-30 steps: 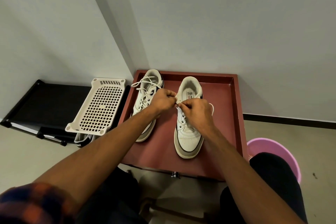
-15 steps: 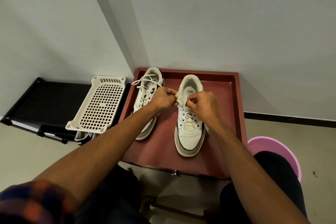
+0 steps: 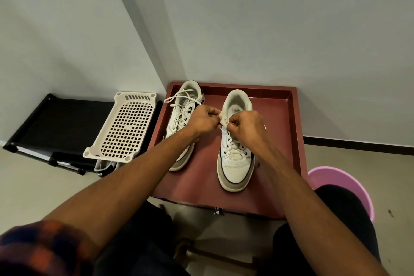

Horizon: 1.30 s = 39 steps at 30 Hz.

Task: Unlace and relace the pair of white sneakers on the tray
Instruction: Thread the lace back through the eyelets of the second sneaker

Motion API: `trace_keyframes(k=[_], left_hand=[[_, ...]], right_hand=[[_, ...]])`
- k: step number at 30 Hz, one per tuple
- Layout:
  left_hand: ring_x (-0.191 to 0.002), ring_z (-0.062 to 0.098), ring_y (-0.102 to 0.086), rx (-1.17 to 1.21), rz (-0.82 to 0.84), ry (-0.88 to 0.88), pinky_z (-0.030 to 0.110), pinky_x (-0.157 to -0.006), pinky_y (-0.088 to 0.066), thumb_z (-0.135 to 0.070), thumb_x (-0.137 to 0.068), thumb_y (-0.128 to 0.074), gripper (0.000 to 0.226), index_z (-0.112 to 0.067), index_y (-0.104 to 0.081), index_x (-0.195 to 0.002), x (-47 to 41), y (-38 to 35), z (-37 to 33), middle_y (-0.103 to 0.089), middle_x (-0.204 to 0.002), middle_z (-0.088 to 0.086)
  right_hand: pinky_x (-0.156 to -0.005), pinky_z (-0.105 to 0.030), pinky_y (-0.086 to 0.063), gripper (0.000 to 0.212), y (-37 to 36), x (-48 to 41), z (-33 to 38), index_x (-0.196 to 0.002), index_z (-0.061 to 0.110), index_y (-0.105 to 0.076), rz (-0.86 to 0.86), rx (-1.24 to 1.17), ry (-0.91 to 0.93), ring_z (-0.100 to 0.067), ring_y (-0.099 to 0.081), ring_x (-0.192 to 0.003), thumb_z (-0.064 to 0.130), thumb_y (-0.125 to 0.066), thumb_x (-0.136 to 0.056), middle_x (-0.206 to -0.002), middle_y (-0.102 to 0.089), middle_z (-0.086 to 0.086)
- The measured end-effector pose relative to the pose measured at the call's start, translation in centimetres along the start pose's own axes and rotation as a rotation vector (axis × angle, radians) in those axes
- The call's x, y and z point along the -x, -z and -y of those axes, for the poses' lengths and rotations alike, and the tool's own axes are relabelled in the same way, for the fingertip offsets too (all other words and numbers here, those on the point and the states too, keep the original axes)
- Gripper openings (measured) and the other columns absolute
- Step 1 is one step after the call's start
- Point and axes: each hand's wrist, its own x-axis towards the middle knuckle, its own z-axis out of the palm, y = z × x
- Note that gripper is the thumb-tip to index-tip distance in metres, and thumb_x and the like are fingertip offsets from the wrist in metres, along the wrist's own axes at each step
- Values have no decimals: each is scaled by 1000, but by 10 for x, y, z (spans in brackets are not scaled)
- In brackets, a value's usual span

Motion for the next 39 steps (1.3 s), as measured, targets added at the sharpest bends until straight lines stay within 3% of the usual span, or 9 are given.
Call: trace_keyframes(k=[6,10,13,15,19,22,26,33,39], left_hand=[[-63,16,-62,-122,5,-47,27,-65,-53,-3,-92,-60,16,-1,-75,-91,0,2,-2,-74,-79,18],[-71,24,-69,-239,-6,-90,44,-79,-59,-7,-88,-62,16,-3,-76,-81,-6,3,-2,-75,-76,14],[-72,27,-71,-273,-8,-98,45,-79,-59,-9,-89,-64,17,-3,-77,-80,-8,2,-5,-75,-76,13],[-67,19,-67,-272,-10,-91,42,-80,-59,-14,-91,-65,18,-5,-77,-81,-7,1,-5,-75,-75,11],[-62,8,-63,-149,-4,-68,28,-70,-54,-16,-96,-62,22,-11,-78,-82,2,1,-2,-74,-70,3],[-57,5,-59,66,-36,-2,17,-60,-49,-8,-98,-59,18,-1,-74,-91,10,-2,3,-68,-66,2],[-63,4,-66,214,-58,17,15,-65,-55,1,-96,-58,16,5,-71,-104,17,-6,9,-71,-76,8],[-70,19,-72,54,-103,-52,39,-81,-61,-3,-91,-68,15,-14,-74,-82,16,-6,14,-75,-76,8],[-63,13,-60,-356,-122,-186,30,-66,-51,-8,-89,-60,22,-22,-60,-73,21,-6,3,-64,-68,-4]], right_hand=[[-57,-26,-42,16,16,-16,0,-73,13,-76,133,102,91,-22,-64,-67,16,-69,-87,-69,-70,-4],[-69,-27,-43,17,32,-27,7,-94,10,-79,230,238,233,-19,-63,-84,18,-64,-93,-92,-74,-5],[-76,-33,-48,21,36,-33,9,-96,12,-79,271,299,328,-20,-62,-90,18,-59,-95,-93,-75,-5],[-77,-36,-51,22,36,-35,7,-93,14,-80,285,298,323,-20,-64,-89,19,-59,-94,-91,-75,-4],[-76,-38,-58,15,34,-38,2,-90,23,-81,272,215,251,-14,-69,-84,21,-66,-91,-91,-77,6],[-75,-35,-58,10,31,-38,-3,-89,24,-81,269,146,204,-8,-70,-81,22,-72,-90,-90,-77,10],[-66,-32,-55,14,34,-44,-2,-78,18,-79,324,105,152,-6,-66,-70,21,-73,-90,-78,-75,10],[-71,-33,-57,22,42,-48,4,-76,15,-79,412,78,104,-8,-71,-69,20,-68,-94,-73,-76,6],[-57,-26,-43,29,41,-46,5,-69,13,-77,378,24,16,-2,-57,-51,29,-71,-93,-64,-71,1]])
